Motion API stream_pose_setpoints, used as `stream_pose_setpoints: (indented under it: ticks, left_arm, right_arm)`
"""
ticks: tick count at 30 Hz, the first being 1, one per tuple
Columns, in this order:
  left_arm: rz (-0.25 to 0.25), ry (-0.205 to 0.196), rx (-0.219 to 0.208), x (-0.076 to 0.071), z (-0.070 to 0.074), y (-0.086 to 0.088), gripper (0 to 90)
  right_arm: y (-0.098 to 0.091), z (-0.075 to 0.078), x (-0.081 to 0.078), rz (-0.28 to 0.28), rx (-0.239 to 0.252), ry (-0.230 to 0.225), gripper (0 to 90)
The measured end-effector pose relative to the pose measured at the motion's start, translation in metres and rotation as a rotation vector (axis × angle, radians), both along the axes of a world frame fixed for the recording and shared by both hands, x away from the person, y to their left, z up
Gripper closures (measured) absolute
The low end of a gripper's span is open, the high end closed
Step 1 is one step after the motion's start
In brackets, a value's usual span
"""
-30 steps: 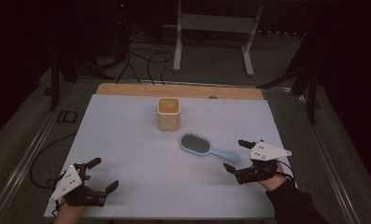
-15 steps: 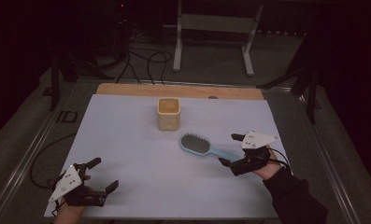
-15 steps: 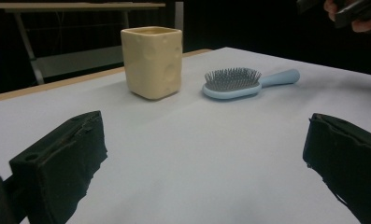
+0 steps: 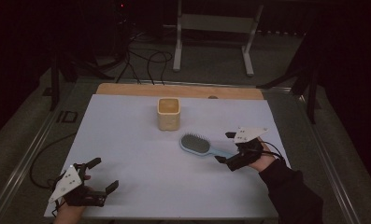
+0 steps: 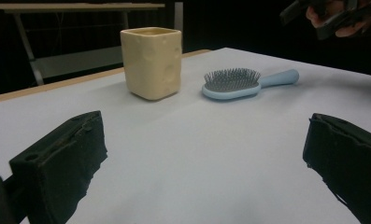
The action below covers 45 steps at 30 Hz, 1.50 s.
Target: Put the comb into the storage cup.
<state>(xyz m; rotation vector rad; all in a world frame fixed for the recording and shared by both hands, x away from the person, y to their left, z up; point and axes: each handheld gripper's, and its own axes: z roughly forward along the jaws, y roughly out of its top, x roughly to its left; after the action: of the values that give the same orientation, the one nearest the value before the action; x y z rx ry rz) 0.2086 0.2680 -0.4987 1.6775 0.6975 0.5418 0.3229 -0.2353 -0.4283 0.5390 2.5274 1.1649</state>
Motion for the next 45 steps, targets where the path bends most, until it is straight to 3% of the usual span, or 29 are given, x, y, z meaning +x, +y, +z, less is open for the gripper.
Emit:
stream_pose_setpoints:
  ticks: [24,45]
  left_arm:
    - [0.004,0.004,0.0,0.0,-0.001,0.001,0.0]
    - [0.004,0.001,-0.001,0.0,0.0,0.001,0.0]
  right_arm:
    - [0.012,-0.029,0.035,0.062,-0.113,0.085,7.5]
    - [0.022,-0.051,0.053,0.073,-0.215,0.171,9.0]
